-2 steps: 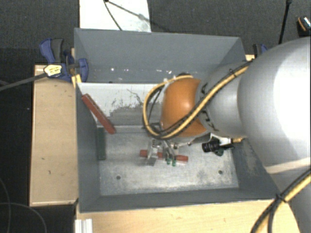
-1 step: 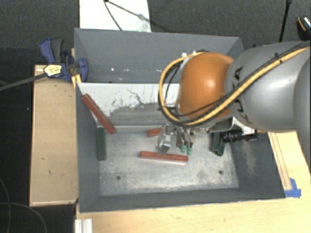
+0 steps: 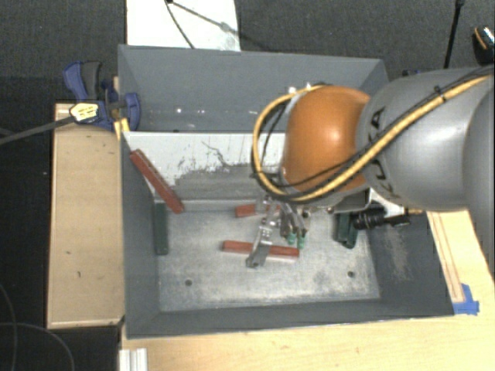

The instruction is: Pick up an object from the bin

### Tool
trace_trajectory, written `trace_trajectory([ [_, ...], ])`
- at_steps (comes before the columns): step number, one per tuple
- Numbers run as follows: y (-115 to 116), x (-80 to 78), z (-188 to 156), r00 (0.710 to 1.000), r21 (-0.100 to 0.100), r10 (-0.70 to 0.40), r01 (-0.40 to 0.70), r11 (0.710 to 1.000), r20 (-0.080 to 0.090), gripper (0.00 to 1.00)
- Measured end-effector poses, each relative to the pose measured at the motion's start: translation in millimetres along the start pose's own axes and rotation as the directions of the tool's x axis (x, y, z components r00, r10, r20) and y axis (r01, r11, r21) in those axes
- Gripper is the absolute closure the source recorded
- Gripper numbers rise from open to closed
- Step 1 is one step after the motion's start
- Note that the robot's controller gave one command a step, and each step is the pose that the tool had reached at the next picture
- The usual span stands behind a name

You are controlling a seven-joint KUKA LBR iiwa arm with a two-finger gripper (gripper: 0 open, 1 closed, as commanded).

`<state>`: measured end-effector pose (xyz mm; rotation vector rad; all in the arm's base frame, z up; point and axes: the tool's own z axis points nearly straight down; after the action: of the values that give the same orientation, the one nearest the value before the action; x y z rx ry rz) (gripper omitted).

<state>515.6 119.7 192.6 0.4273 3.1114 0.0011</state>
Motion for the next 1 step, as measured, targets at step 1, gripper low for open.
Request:
trace_trajectory([
  [1, -41.2, -4.3, 110.5, 0.998, 0.005, 0.068, -0.068, 0.998, -0.007, 0.0],
])
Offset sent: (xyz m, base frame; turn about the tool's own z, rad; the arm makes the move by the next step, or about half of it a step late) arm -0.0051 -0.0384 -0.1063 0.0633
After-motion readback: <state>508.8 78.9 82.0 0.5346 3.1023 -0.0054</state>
